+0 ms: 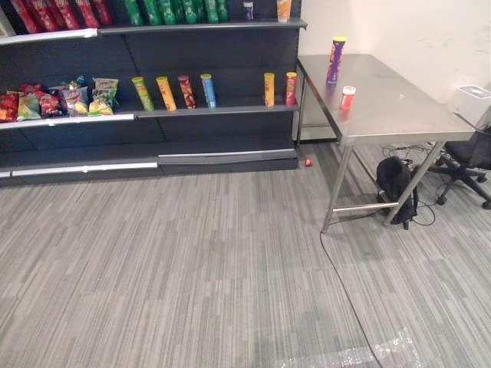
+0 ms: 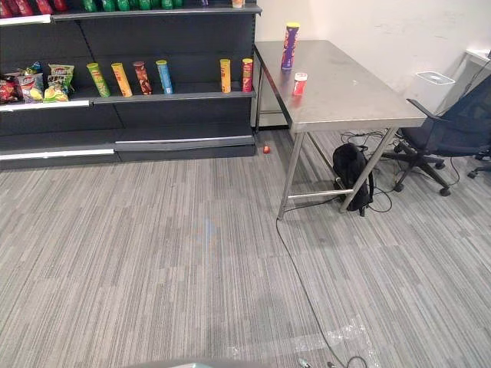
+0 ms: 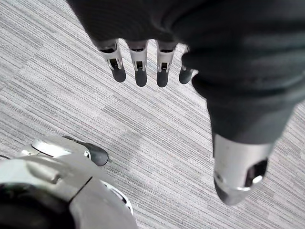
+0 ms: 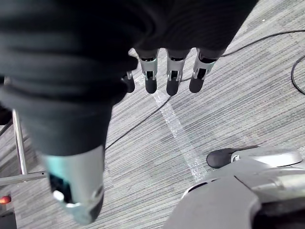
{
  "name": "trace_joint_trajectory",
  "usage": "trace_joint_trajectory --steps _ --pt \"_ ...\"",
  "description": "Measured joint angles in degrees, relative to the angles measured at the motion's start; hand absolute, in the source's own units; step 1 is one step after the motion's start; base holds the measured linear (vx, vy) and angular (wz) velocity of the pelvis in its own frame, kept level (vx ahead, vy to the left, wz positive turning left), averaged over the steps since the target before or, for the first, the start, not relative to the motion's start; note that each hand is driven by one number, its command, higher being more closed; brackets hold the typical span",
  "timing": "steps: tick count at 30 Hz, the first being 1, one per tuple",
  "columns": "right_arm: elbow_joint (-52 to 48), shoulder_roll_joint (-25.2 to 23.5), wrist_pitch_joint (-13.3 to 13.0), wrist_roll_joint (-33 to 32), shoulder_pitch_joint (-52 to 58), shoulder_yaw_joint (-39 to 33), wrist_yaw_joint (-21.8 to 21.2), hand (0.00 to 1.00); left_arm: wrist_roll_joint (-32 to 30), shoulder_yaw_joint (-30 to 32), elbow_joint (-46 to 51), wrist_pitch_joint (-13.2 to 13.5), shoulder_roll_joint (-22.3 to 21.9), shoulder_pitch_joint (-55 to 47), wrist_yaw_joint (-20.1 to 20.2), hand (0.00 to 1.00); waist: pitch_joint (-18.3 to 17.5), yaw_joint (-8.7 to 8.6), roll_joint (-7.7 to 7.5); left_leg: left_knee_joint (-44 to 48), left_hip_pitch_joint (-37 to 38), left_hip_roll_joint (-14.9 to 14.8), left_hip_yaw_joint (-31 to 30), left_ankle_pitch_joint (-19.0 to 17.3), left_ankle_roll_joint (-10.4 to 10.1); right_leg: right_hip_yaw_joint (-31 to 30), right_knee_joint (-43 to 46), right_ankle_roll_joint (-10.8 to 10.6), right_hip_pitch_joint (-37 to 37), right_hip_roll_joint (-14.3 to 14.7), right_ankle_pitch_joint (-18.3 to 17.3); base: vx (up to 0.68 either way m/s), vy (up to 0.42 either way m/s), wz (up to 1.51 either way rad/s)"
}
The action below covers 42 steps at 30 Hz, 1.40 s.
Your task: Put the gum and the chips on the shelf.
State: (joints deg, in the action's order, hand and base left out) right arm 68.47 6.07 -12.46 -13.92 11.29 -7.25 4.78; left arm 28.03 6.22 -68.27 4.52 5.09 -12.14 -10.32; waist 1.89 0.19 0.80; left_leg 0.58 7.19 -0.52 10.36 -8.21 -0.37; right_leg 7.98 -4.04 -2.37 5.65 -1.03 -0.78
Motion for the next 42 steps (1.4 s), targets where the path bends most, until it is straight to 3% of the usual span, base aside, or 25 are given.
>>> trace_joint_trajectory --steps 4,13,20,29,31,39,42 --pt "0.1 -0.3 0.0 0.1 -0.1 -1.4 0.1 0.0 0.0 0.0 -0.2 0.0 0.0 0.3 0.7 0.0 0.1 0.06 0.03 -1.6 0.8 0.0 -0.1 0.5 -1.4 1.2 -1.2 -0.3 1.0 0.2 0.2 0.05 -0.025 0.06" --pt "0.2 -0.4 -0.3 0.4 -1.1 -2.1 0.1 0.0 0.5 -0.1 -0.2 -2.2 0.1 0.6 -0.6 0.0 0.7 0.05 0.33 -2.8 1.2 -0.3 0.0 1.3 -1.4 1.5 -1.8 -0.5 1.4 0.6 0.0 -0.03 -0.036 0.02" --pt "0.0 -0.3 -0.2 0.4 -1.1 -2.7 0.0 0.0 0.5 -0.1 -0.7 -2.1 -0.2 0.8 -2.8 0.0 1.2 -0.03 0.06 -4.4 2.1 -0.7 0.2 2.3 -1.4 1.5 -1.9 -0.4 1.3 1.2 0.0 -0.07 -0.048 -0.01" --pt "0.5 -0.4 1.3 -0.8 -1.3 -3.6 -0.6 0.0 0.5 0.2 -1.9 -2.6 -0.2 1.5 -4.6 0.0 1.2 -0.07 -0.02 -4.6 2.4 -0.8 0.4 2.2 -1.5 1.5 -1.9 -0.4 1.4 1.2 0.1 0.0 -0.003 0.0" --pt "0.8 -0.4 2.1 -2.7 -1.4 -3.7 -2.5 0.0 0.5 0.5 -2.4 -2.6 -0.2 1.7 -4.6 0.0 1.3 -0.07 -0.14 -4.6 2.5 -0.8 0.4 2.1 -1.6 1.4 -1.9 -0.4 1.5 1.3 0.1 0.0 0.0 0.0" --pt "2.1 -0.3 -2.1 -1.6 -2.2 -3.1 -6.6 0.0 0.5 1.0 -2.4 -2.5 -0.1 2.0 -4.5 0.0 2.4 -0.07 -0.65 -4.2 4.0 -0.8 0.3 2.0 -1.8 1.3 -1.9 -0.4 3.1 1.3 0.1 -0.04 -0.023 0.0" --pt "1.9 0.2 -2.1 -0.3 -3.5 -1.0 -7.4 0.0 0.5 1.7 -2.4 -2.2 0.1 3.1 -4.9 0.0 5.2 -0.09 -1.11 5.6 0.9 -2.2 0.4 -2.3 -2.6 1.2 1.3 1.4 3.0 1.3 -1.5 -0.07 -0.036 -0.02"
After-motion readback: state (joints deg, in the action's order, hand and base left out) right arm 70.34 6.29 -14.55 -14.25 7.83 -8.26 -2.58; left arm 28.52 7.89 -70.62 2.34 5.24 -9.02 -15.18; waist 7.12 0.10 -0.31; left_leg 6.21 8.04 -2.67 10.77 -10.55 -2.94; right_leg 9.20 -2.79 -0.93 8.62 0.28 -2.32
